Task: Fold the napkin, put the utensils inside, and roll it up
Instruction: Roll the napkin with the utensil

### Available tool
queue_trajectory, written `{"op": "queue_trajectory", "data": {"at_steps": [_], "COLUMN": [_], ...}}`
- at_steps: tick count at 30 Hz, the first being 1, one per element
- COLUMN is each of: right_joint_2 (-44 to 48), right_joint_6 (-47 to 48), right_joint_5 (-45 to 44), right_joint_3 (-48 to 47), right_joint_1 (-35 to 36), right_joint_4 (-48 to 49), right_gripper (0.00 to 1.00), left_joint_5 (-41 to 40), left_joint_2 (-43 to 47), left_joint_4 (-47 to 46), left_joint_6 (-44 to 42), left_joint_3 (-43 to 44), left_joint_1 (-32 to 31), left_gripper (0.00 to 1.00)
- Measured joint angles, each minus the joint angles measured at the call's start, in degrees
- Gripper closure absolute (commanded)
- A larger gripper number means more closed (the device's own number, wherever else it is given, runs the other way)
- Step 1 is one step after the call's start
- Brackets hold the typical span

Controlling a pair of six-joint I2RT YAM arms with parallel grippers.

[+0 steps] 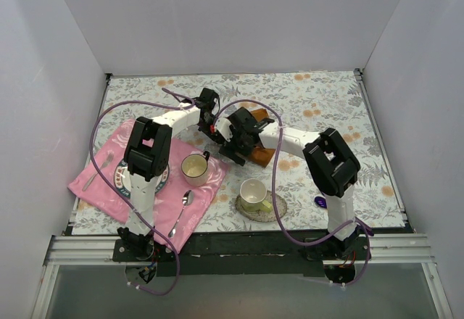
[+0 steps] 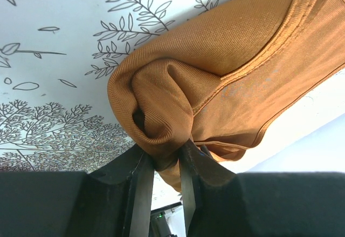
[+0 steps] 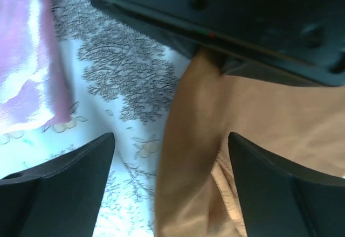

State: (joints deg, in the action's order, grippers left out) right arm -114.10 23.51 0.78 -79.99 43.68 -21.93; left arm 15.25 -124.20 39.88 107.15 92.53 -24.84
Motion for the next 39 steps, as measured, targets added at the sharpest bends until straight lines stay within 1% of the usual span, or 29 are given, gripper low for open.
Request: {"op": "queue_trajectory", "data": {"at_steps": [3,4,6,7,9,11,12,14,15,16,18,19,20,26,27,35,39], "right_joint_2": [-0.1,-0.2,-0.3,-0.4,-0.7,-0.8,-1.0,-1.5,-1.7,-2.0,-2.8,-3.3,-3.7,-5.1,-5.4,-7.7,-9.8], "right_joint_6": [0.5,0.6,0.9,0.8,0.9,0.8,0.7,0.7,0.5,0.5,0.2,-0.2,-0.7,-5.7,-6.7,-14.8,-19.1], "right_joint_5": [-1.4,-2.0,-2.6,-3.0,-3.5,-3.9,-4.0,-3.7,-3.5,-2.8,-0.9,0.3,1.6,12.5,14.4,28.2,36.1], "right_joint_3": [0.0,0.0,0.0,0.0,-0.1,-0.2,-0.3,-1.2,-1.8,-2.6,-4.0,-4.7,-5.3,-6.8,-7.0,-7.3,-7.3], "right_joint_1": [0.3,0.4,0.5,0.6,0.7,0.7,0.7,0.5,0.4,0.2,-0.4,-0.7,-1.2,-5.3,-6.0,-10.8,-13.1], "right_joint_4": [0.7,0.9,1.1,1.2,1.2,1.2,1.1,0.6,0.1,-0.4,-1.1,-1.5,-1.9,-2.0,-2.0,-0.3,1.4], "right_gripper": [0.28,0.41,0.50,0.56,0.62,0.67,0.72,0.76,0.77,0.80,0.82,0.82,0.82,0.74,0.72,0.72,0.71], "left_joint_5": [0.3,0.3,0.4,0.4,0.6,0.7,0.9,0.8,0.7,0.7,0.7,0.8,1.0,0.7,0.6,-1.6,-1.6], "left_joint_2": [0.0,0.0,0.0,0.0,0.0,0.0,-0.1,-0.1,-0.1,-0.1,-0.1,-0.1,-0.1,-0.1,-0.1,0.9,3.3], "left_joint_4": [0.0,0.0,0.1,0.1,0.2,0.3,0.4,0.6,0.8,0.9,0.6,0.4,0.2,0.2,0.2,0.6,-0.4], "left_joint_6": [-0.2,-0.3,-0.4,-0.5,-0.6,-0.9,-1.0,-1.9,-2.1,-2.5,-3.3,-3.5,-3.9,-6.3,-6.5,-7.6,-6.7], "left_joint_3": [0.0,0.0,0.0,0.0,0.0,0.0,0.0,0.0,0.0,0.1,0.1,0.1,0.1,1.0,1.1,1.2,-1.5], "left_joint_1": [0.2,0.4,0.4,0.4,0.5,0.6,0.7,0.7,0.7,0.8,1.1,1.3,1.4,2.1,2.1,2.3,2.3], "left_gripper": [0.79,0.79,0.79,0.79,0.78,0.71,0.62,0.59,0.55,0.54,0.52,0.48,0.48,0.43,0.43,0.41,0.42]}}
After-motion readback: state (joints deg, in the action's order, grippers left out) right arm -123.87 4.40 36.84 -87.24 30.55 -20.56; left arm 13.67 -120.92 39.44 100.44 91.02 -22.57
